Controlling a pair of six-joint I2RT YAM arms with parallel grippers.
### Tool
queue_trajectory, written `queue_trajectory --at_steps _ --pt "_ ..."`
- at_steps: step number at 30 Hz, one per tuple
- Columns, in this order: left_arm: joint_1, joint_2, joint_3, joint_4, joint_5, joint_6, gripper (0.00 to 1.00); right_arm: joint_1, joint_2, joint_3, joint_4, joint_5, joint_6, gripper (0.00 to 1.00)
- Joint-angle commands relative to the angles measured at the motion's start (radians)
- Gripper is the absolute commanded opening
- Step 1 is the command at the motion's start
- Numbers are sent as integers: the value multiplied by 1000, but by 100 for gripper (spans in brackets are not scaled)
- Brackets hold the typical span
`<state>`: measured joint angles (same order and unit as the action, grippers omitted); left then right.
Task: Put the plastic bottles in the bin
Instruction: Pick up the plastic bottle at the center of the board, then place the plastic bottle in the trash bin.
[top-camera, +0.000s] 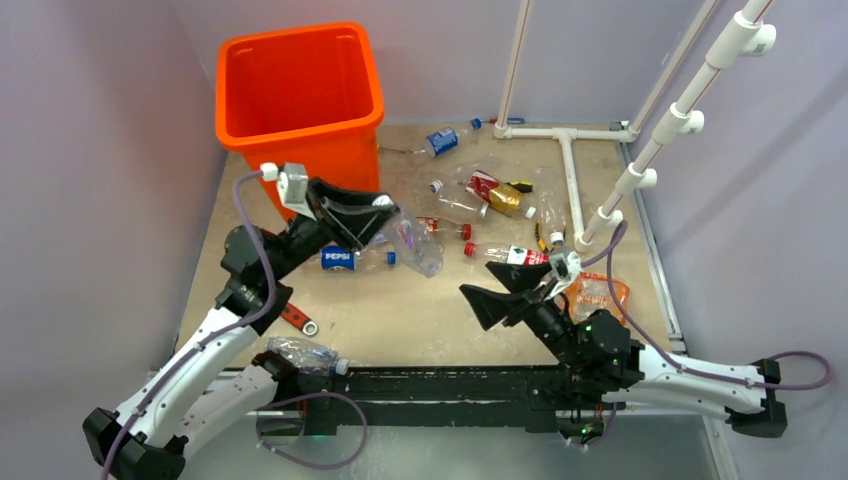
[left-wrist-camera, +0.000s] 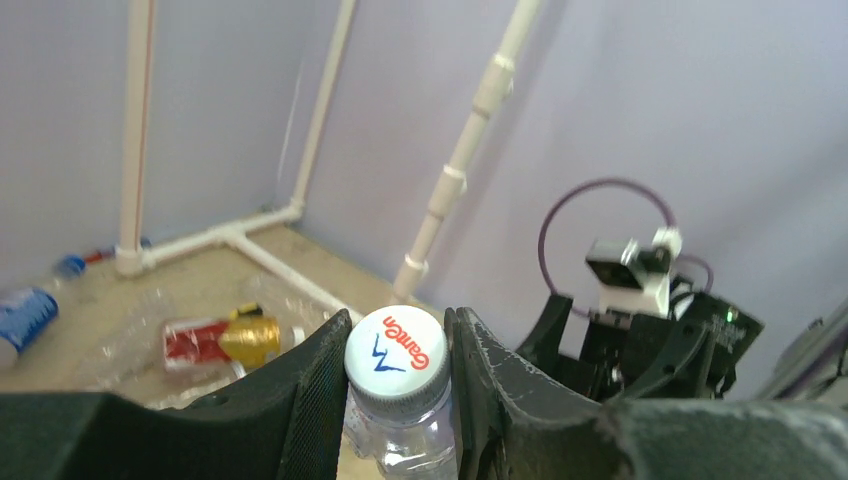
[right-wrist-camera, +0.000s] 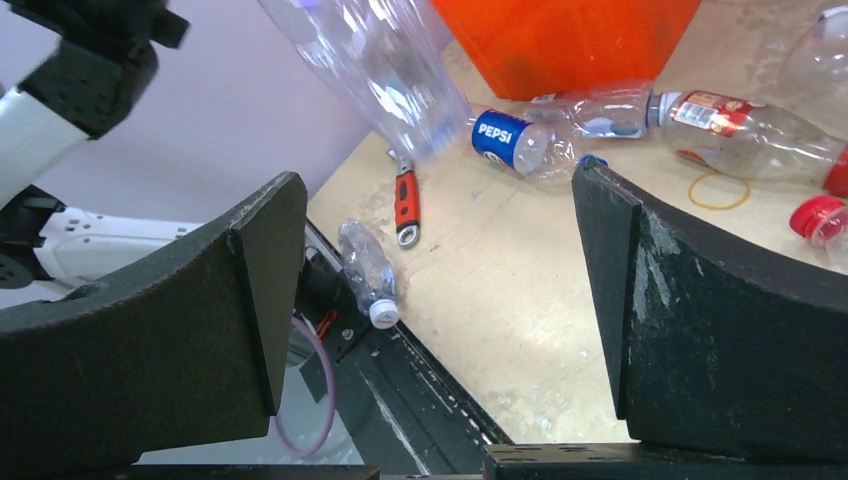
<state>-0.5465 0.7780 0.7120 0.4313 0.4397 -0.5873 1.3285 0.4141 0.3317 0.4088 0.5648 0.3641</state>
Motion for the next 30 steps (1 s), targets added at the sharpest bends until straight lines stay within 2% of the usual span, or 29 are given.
queue_trajectory --at_steps 1,4,9,11,17,21,24,26,30 --pt "-8 43 206 -8 -108 60 0 3 -75 -13 -145 64 40 99" --pt "-10 116 376 -104 -165 181 0 3 -50 -30 -137 60 44 99" --pt "-12 298 733 -316 -341 417 0 4 128 -6 -97 51 45 99" --pt "-13 376 873 -358 -476 487 0 4 214 17 -83 48 38 99" --pt "-15 565 1069 -288 -815 697 0 3 386 77 -49 -10 11 99" --pt "-12 745 1236 -395 -1093 853 0 3 422 97 -75 -18 7 99" --pt "-6 788 1206 -404 -1237 864 0 3 411 81 -86 -9 20 99" --pt "12 825 1215 -480 -1301 844 0 3 400 66 -85 -15 23 99" --pt "132 823 1115 -500 -1320 746 0 3 383 52 -81 -15 24 99"
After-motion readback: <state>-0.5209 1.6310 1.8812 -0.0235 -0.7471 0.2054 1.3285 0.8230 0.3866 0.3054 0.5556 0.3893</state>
